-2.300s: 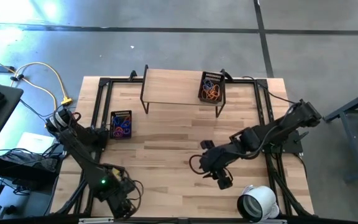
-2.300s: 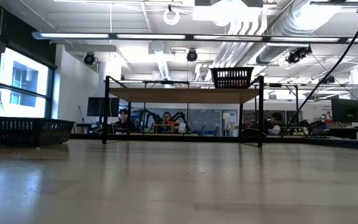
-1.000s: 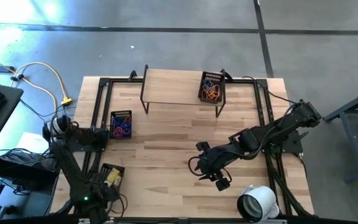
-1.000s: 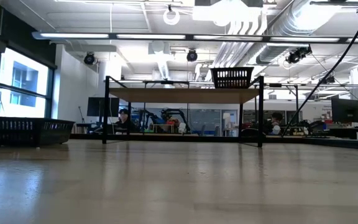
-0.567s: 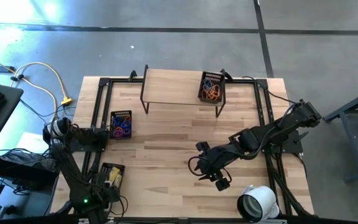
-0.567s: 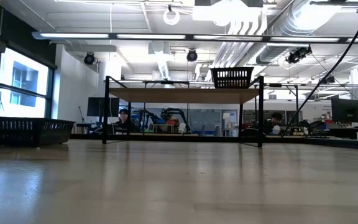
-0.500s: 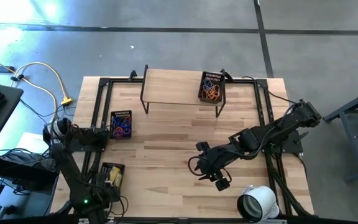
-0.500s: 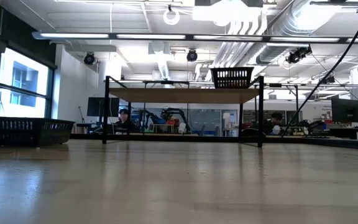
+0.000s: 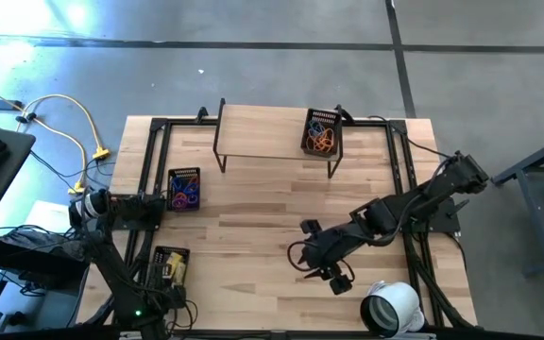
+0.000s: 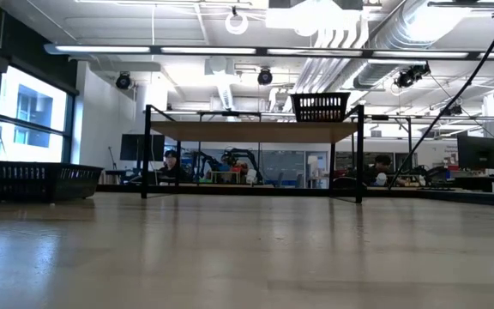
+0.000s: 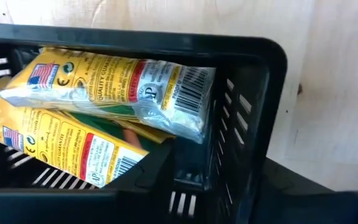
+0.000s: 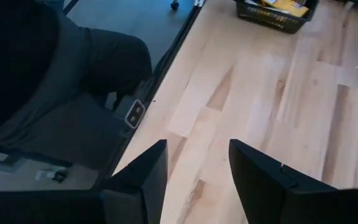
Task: Pick & Place Office Desk Supplies
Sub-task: Put the bottom black bin on the shelf
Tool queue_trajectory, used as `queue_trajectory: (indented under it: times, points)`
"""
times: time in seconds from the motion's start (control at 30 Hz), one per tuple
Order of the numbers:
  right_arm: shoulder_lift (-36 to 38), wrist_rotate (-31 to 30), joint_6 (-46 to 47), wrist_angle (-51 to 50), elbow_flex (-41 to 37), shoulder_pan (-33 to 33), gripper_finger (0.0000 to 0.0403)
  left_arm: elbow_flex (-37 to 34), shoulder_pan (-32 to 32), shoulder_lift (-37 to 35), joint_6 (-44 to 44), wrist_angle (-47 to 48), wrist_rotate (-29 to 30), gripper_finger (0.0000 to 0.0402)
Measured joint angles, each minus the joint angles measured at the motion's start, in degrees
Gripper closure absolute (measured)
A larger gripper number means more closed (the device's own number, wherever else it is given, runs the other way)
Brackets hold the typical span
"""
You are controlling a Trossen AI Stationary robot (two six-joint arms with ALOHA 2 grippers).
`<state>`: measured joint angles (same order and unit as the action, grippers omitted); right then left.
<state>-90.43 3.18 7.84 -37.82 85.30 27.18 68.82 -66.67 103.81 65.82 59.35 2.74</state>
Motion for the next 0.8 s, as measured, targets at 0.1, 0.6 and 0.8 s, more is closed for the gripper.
queue_trajectory:
  times: [0.1,0.6,0.8]
  points:
    - [0.0,0.0,1.4,0.0,0.0,1.2,0.0243,0.0,0.0,0.0,0.4,0.0,0.4,0.0300]
    - [0.0,-16.2,16.3,-0.1,0.0,13.4,0.0243,2.0,3.9,0.0,-4.8,1.7,0.2,0.0400]
    - [0.0,-24.2,19.2,-0.1,0.0,18.1,0.0243,10.1,10.0,0.0,-12.4,10.9,0.6,0.0400]
